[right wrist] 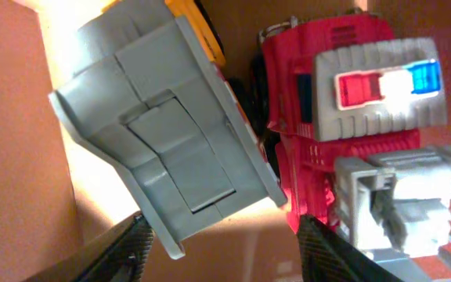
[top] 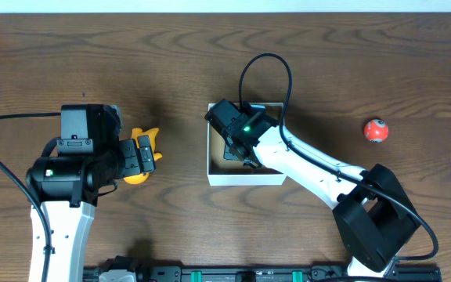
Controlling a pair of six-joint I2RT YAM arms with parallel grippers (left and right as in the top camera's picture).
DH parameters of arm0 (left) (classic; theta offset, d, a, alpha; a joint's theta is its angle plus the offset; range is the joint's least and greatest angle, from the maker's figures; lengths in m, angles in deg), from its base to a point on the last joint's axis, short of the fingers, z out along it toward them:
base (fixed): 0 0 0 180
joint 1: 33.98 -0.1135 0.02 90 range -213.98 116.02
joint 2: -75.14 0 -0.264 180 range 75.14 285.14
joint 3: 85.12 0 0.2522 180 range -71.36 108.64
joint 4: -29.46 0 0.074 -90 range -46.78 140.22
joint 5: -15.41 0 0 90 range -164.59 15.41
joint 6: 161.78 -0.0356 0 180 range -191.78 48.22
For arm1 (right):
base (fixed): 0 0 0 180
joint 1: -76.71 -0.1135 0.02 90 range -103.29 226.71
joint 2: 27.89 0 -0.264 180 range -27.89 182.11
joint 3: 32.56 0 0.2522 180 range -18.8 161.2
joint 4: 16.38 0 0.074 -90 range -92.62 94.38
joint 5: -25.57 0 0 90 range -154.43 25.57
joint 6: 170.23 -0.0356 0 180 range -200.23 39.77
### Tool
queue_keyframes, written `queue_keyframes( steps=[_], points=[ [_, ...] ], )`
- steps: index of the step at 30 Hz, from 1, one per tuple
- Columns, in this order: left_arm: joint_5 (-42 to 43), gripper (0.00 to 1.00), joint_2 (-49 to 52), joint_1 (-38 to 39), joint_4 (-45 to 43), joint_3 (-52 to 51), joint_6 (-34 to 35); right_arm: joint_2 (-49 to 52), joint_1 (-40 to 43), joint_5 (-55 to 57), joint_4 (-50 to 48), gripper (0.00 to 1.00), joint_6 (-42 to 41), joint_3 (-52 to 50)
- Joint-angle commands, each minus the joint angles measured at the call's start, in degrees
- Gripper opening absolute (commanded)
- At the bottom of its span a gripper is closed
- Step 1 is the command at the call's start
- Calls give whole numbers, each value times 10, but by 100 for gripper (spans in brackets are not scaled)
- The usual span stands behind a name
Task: Pack container
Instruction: 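Lower the truck into the box beside the fire truck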
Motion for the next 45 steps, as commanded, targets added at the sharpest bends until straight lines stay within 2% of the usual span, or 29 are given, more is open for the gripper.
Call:
queue_keyframes(
  steps=[1,9,12,14,16,25,45],
  points=[
    [0,98,2,-4,2,8,3,-8,1,15,-1,60,28,19],
    [0,98,2,-4,1,8,3,-15,-3,46,7,51,101,73],
    [0,98,2,-4,1,8,3,-15,-7,45,0,34,159,96],
    [0,98,2,-4,1,8,3,-15,-9,37,-11,15,189,98],
    [0,98,2,-4,1,8,3,-15,-10,34,-14,2,198,97],
    [0,98,2,-4,1,8,3,9,-10,12,-65,1,250,92],
    [0,98,2,-4,1,8,3,66,3,21,-106,1,249,92]
  ],
)
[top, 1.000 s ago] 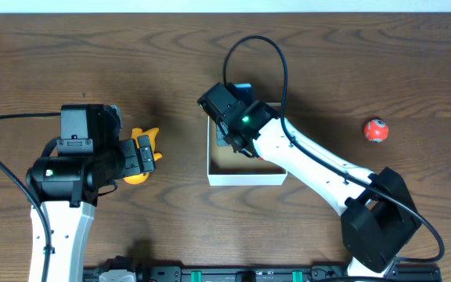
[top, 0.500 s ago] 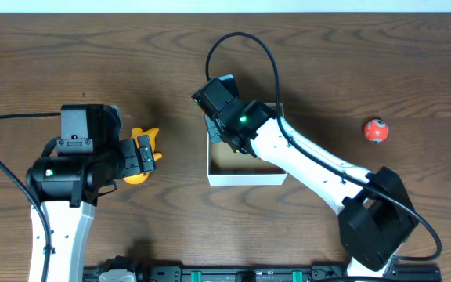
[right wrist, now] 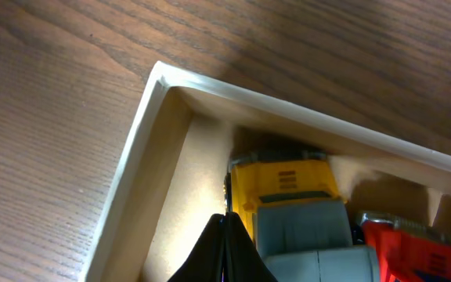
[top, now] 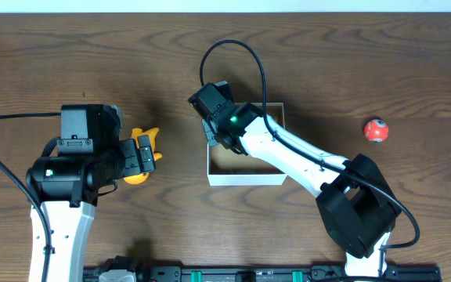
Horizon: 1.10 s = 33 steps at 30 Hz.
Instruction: Pack container
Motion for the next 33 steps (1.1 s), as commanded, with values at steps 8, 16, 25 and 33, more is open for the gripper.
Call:
queue_keyframes(
  steps=[8,16,25,33],
  points=[
    [0,98,2,-4,2,8,3,4,24,18,17,1,-24,3],
    [0,98,2,-4,2,8,3,5,29,49,41,1,-72,3],
    [0,98,2,-4,2,8,3,5,28,34,13,1,-34,3],
    [0,98,2,-4,2,8,3,5,28,-71,7,1,57,3]
  ],
)
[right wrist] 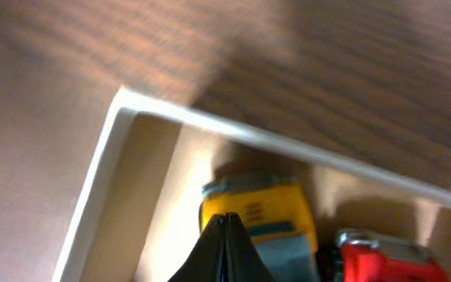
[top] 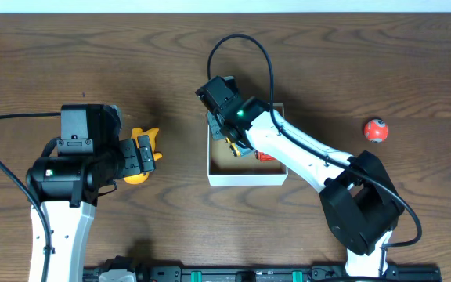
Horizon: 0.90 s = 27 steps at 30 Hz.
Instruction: Pack container
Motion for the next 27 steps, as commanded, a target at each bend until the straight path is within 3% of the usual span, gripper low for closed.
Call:
queue_keyframes(
  steps=[1,12,21,27],
  points=[
    [0,98,2,-4,1,8,3,5,4,-38,16,2,40,3],
    [0,98,2,-4,1,8,3,5,3,-38,40,2,54,3],
    [0,98,2,-4,1,8,3,5,-7,-76,2,1,144,3],
    [-1,98,2,-4,1,8,3,5,-10,-79,25,1,148,3]
  ],
)
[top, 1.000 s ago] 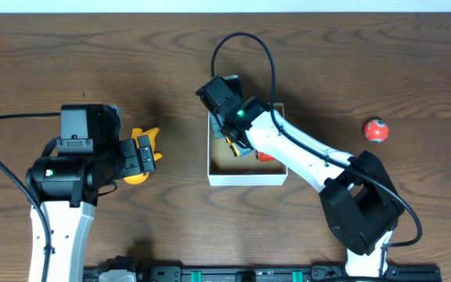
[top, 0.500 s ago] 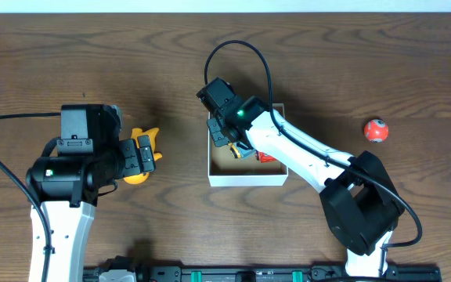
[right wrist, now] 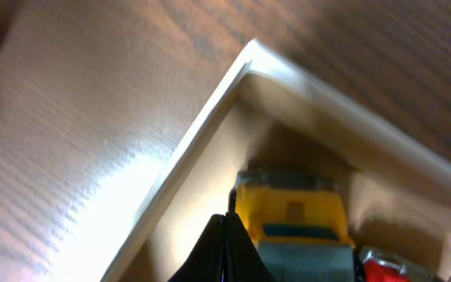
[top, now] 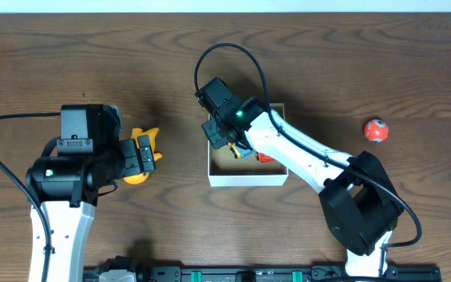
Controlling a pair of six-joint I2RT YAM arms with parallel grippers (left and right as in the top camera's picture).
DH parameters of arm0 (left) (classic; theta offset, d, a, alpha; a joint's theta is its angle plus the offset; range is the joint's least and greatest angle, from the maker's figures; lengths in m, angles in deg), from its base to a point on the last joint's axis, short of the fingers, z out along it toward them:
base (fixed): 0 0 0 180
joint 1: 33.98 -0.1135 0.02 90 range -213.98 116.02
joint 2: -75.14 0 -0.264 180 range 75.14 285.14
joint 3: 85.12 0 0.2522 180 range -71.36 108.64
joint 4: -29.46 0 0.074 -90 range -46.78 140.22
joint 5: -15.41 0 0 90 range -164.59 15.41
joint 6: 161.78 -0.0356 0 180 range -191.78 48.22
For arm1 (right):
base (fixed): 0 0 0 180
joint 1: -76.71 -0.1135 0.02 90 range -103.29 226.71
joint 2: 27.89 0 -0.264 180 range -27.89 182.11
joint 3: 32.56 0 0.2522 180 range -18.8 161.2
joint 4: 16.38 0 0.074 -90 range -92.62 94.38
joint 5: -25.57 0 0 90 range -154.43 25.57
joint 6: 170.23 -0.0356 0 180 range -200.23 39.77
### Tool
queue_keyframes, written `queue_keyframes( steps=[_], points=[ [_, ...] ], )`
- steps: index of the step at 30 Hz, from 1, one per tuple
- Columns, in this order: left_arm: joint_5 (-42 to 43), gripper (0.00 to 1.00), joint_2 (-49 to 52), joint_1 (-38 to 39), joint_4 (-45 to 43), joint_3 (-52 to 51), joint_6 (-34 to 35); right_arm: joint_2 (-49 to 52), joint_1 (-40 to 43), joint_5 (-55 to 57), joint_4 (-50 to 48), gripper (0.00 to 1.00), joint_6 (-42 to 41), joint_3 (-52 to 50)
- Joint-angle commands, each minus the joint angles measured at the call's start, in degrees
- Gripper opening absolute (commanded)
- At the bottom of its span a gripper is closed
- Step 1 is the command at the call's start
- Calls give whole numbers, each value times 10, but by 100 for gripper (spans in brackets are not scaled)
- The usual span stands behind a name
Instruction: Pack container
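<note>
The white box (top: pixel 247 180) stands mid-table, and its rim (right wrist: pixel 202 133) runs across the right wrist view. Inside lie a yellow-and-grey toy truck (right wrist: pixel 290 210) and a red toy truck (right wrist: pixel 380 271), both partly hidden in the overhead view by my right arm. Above the box's far-left corner, my right gripper (right wrist: pixel 226 229) is shut and holds nothing. A yellow duck-like toy (top: pixel 138 175) lies on the table to the left. My left gripper (top: pixel 143 151) sits over it, and its fingers hide whether they grip it. A red ball (top: pixel 376 130) rests far right.
The right arm's black cable loops above the box's far side. The left arm's base and body fill the near-left of the table. The table's far edge runs along the top of the overhead view.
My right gripper, still shut, has shifted slightly left and turned over the box's far-left corner. The yellow toy now shows at the wrist view's left edge. The left arm is unmoved.
At first my right gripper was open, low inside the box over the two trucks. Then it was shut and empty above the box's far-left corner, with both trucks left inside. It has stayed shut around that corner since. My left gripper stayed over the yellow toy throughout.
</note>
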Motion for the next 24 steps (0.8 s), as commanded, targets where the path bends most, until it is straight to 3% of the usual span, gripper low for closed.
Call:
queue_keyframes(
  steps=[1,6,14,19,24],
  points=[
    [-1,98,2,-4,1,8,3,5,-5,-10,16,1,25,3],
    [-1,98,2,-4,1,8,3,5,-4,21,30,1,11,3],
    [-1,98,2,-4,1,8,3,5,-3,161,40,1,-135,3],
    [0,98,2,-4,1,8,3,5,1,165,50,1,-192,3],
    [-1,98,2,-4,1,8,3,5,0,137,50,1,-178,3]
  ],
)
